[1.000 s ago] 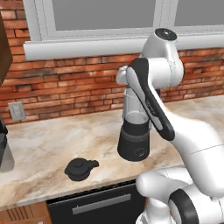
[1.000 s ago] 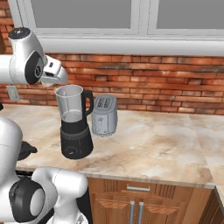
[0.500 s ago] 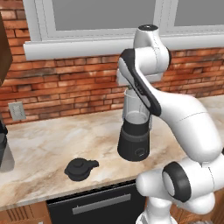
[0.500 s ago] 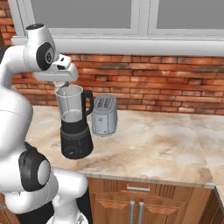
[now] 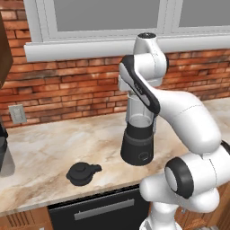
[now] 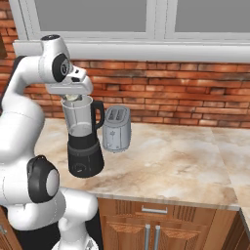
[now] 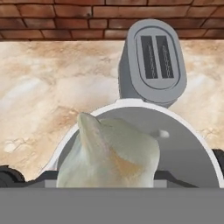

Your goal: Grab the garlics from the fridge, place them in the blender, close the lid, and turn on the blender to create a marinade.

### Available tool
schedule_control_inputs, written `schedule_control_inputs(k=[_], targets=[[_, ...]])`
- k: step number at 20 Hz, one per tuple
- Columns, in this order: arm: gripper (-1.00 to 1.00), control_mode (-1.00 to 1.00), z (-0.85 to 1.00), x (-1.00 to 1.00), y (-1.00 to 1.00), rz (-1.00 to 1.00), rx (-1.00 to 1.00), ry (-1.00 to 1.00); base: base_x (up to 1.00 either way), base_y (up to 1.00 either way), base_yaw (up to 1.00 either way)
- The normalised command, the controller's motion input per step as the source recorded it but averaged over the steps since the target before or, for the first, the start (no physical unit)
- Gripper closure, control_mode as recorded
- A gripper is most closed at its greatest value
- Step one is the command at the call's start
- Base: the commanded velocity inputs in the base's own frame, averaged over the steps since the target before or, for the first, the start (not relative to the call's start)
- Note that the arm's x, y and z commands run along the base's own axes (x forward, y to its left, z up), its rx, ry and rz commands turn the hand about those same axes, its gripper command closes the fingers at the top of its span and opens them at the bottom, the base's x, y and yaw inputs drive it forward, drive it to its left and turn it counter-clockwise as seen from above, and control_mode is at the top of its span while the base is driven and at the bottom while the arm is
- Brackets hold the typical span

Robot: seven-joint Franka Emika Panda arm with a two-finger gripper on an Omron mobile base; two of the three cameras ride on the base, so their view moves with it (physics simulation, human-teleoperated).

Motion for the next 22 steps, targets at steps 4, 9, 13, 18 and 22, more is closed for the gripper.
schedule_control_inputs(k=[4, 9, 13, 18, 22], targets=[[1.0, -1.0, -0.55, 0.06, -0.14, 0.0, -0.01, 0.04, 0.0, 0.0, 0.0], [-1.0, -1.0, -0.13, -0.01, -0.08, 0.0, 0.0, 0.01, 0.0, 0.0, 0.0], [-1.0, -1.0, 0.07, -0.49, -0.12, 0.0, 0.0, -0.03, 0.0, 0.0, 0.0], [-1.0, -1.0, 0.42, -0.75, 0.0, 0.0, 0.0, -0.12, 0.0, 0.0, 0.0], [-1.0, -1.0, 0.53, -0.97, 0.0, 0.0, 0.01, -0.16, 0.0, 0.0, 0.0]])
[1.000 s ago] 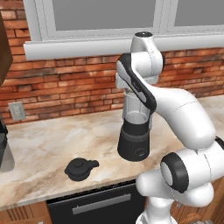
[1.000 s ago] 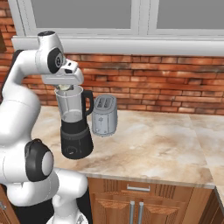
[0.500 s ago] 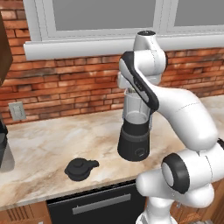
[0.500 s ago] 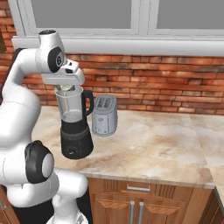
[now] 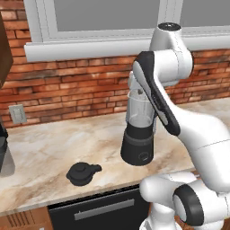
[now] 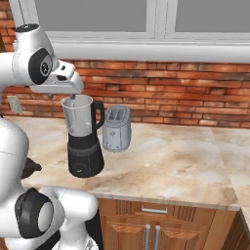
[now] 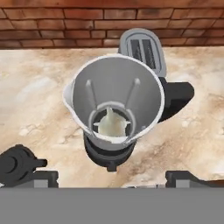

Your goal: Grab the garlics from the fridge, place them in the blender, close the lid, and turn on the blender to create a marinade.

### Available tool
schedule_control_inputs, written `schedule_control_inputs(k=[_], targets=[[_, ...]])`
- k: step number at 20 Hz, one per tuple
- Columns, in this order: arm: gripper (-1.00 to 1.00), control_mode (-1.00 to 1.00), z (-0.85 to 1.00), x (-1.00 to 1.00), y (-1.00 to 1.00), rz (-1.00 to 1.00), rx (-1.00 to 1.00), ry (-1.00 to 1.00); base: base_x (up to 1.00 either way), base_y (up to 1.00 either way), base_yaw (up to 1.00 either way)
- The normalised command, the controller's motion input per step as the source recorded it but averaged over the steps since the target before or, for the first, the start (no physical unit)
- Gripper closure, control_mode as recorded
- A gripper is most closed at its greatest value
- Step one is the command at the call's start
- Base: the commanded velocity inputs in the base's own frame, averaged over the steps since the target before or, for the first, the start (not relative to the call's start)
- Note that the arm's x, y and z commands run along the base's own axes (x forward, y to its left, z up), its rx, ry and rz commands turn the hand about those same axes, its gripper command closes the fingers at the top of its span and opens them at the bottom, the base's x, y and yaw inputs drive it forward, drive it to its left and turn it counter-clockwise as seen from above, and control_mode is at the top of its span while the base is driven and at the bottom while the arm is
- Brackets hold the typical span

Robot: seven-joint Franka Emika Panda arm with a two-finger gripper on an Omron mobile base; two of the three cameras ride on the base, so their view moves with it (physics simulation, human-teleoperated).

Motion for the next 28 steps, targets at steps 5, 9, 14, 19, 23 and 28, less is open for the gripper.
schedule_control_inputs(k=[5, 9, 14, 19, 23, 28], targets=[[-1.0, -1.0, 0.05, -1.0, 0.0, 0.11, 0.0, -0.04, 0.0, 0.0, 0.0], [-1.0, -1.0, -0.3, -1.0, -0.07, 0.09, 0.0, -0.06, 0.0, 0.0, 0.0], [-1.0, -1.0, 0.14, -0.81, -0.34, 0.04, 0.0, -0.36, 0.0, 0.0, 0.0], [-1.0, -1.0, 0.0, -0.06, 0.0, 0.0, 0.0, -0.03, 0.0, 0.0, 0.0], [-1.0, 1.0, 0.0, -0.06, -0.06, 0.0, 0.0, 0.0, -0.28, -0.59, 0.0], [-1.0, 1.0, 0.0, 0.0, 0.0, 0.0, 0.0, 0.0, -0.76, -0.27, 0.46]])
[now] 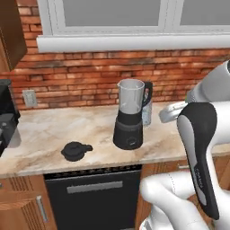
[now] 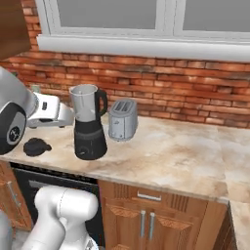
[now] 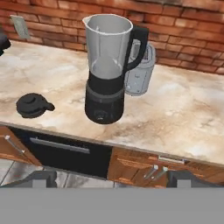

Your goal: Grab the garlics from the fridge, place them in the blender, close the lid, and turn on the blender to create a marinade.

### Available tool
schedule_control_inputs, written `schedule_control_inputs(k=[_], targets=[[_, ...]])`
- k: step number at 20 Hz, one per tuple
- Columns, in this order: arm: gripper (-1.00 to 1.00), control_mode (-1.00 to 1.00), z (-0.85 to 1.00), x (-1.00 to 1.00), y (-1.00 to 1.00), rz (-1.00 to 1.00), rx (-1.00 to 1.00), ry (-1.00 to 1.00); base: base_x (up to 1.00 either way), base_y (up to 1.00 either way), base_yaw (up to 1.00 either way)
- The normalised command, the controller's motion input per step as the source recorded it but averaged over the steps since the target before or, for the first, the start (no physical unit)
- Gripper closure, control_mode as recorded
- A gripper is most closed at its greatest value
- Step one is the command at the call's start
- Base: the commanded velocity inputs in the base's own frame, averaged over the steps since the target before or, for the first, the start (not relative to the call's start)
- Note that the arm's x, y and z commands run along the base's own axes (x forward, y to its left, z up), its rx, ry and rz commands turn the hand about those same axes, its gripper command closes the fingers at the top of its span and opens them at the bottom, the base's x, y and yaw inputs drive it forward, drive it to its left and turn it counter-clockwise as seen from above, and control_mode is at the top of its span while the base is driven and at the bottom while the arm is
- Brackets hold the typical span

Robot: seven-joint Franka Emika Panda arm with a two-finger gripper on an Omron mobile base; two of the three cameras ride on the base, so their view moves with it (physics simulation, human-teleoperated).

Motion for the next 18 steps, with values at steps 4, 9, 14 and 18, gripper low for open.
schedule_control_inputs(k=[4, 9, 14, 18], targets=[[-1.0, 1.0, 0.0, 0.0, 0.0, 0.0, 0.0, 0.0, -0.54, -0.01, 0.98], [-1.0, 1.0, 0.0, 0.0, 0.0, 0.0, 0.0, 0.0, -0.5, -0.05, 1.0], [-1.0, 1.0, 0.0, 0.0, 0.0, 0.0, 0.0, 0.0, -0.96, -0.51, 0.83], [-1.0, 1.0, 0.0, 0.0, 0.0, 0.0, 0.0, 0.0, -1.0, -0.31, 0.78]])
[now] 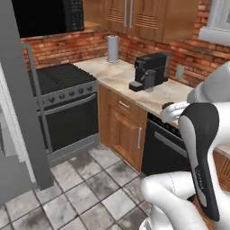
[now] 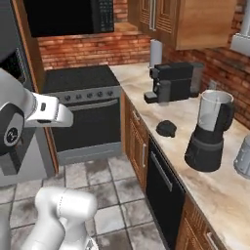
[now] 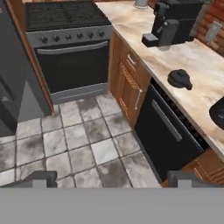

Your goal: Grab the garlics from the fridge, place them in the blender, close the lid, and turn on the blender to create a marinade.

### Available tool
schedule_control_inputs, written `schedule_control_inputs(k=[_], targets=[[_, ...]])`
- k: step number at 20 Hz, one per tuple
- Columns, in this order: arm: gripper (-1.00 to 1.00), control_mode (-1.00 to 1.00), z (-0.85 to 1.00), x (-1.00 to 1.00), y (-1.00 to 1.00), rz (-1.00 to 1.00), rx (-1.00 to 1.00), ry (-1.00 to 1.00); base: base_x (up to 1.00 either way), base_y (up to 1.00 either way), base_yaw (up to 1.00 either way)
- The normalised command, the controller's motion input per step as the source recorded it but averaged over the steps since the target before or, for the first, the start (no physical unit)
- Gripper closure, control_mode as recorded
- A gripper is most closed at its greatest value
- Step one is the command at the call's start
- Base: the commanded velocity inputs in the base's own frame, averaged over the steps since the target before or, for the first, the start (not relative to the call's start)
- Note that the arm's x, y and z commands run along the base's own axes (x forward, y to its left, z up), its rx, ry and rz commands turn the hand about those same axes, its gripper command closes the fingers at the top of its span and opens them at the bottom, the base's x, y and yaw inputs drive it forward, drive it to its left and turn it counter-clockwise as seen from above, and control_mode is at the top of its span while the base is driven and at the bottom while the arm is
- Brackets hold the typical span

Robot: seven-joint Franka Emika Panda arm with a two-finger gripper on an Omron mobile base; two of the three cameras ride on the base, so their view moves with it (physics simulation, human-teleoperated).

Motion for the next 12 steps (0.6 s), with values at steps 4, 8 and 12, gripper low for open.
schedule_control_inputs(k=[4, 8, 12], targets=[[-1.0, 1.0, 0.0, 0.0, 0.0, 0.0, 0.0, 0.0, -0.91, 0.23, 0.64], [-1.0, 1.0, 0.0, 0.0, 0.0, 0.0, 0.0, 0.0, -0.1, 1.0, 0.48], [-1.0, 1.0, 0.0, 0.0, 0.0, 0.0, 0.0, 0.0, 0.16, 1.0, 0.36]])
